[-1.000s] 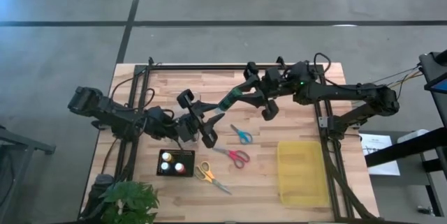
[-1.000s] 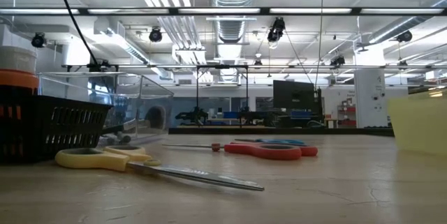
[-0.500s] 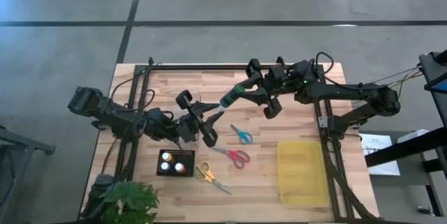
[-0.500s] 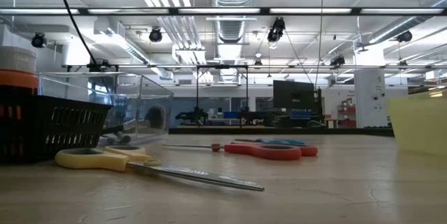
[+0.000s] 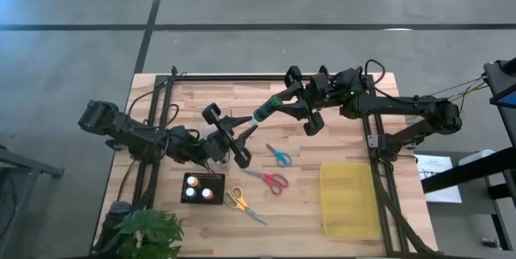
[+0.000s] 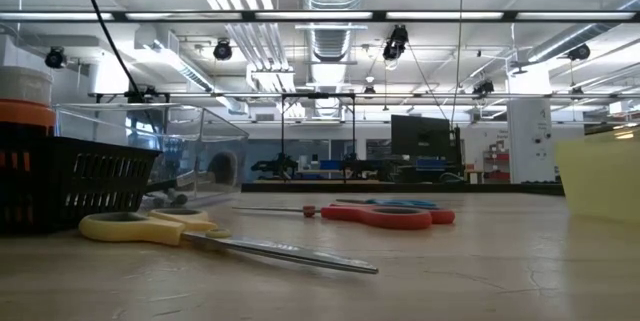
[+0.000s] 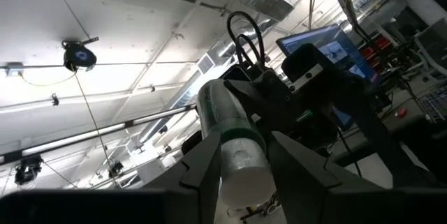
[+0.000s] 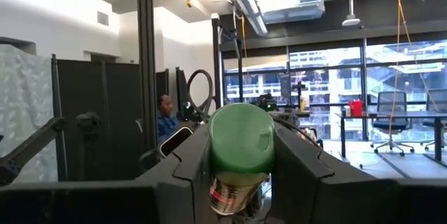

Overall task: Pick & Place Paint Supplies
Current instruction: Put the green paint bottle into the black basket

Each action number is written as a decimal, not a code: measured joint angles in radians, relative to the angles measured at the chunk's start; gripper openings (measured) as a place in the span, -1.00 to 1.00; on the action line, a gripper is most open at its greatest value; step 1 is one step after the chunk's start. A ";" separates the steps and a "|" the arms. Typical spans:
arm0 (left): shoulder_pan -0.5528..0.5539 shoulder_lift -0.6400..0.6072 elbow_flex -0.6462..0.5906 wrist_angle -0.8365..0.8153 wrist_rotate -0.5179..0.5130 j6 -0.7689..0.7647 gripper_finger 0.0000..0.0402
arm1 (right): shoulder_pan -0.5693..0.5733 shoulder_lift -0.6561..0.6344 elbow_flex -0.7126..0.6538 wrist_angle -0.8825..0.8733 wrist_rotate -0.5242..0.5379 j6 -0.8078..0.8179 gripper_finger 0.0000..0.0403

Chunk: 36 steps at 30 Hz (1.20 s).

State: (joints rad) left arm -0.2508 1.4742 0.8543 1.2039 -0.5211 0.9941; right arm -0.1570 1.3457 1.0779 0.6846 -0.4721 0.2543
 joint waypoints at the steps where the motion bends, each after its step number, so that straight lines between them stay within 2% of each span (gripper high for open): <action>1: 0.000 0.000 0.000 0.001 -0.001 0.000 -0.35 | 0.000 0.000 0.000 0.000 0.000 0.001 -0.43; 5: 0.001 0.000 -0.002 0.016 -0.012 0.000 -0.18 | 0.001 -0.002 0.000 0.003 -0.005 0.004 -0.35; 12: 0.004 0.000 -0.002 0.022 -0.032 -0.029 0.17 | 0.002 -0.003 0.000 0.003 -0.016 0.008 -0.32; 22: 0.020 0.000 -0.002 0.007 -0.049 -0.079 0.22 | 0.002 -0.003 0.000 0.001 -0.011 0.007 -0.31; 26: 0.020 0.000 -0.002 0.007 -0.049 -0.090 0.12 | 0.002 -0.003 0.000 0.001 -0.008 0.007 -0.30; 33: 0.020 0.000 -0.002 0.000 -0.046 -0.090 -0.40 | 0.002 -0.003 0.000 0.000 -0.003 0.007 -0.30; 36: 0.020 0.000 -0.002 0.000 -0.044 -0.089 -0.41 | 0.002 -0.003 0.000 -0.002 -0.004 0.007 -0.30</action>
State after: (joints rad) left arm -0.2310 1.4746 0.8524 1.2041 -0.5648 0.9047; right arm -0.1547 1.3430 1.0775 0.6826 -0.4759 0.2615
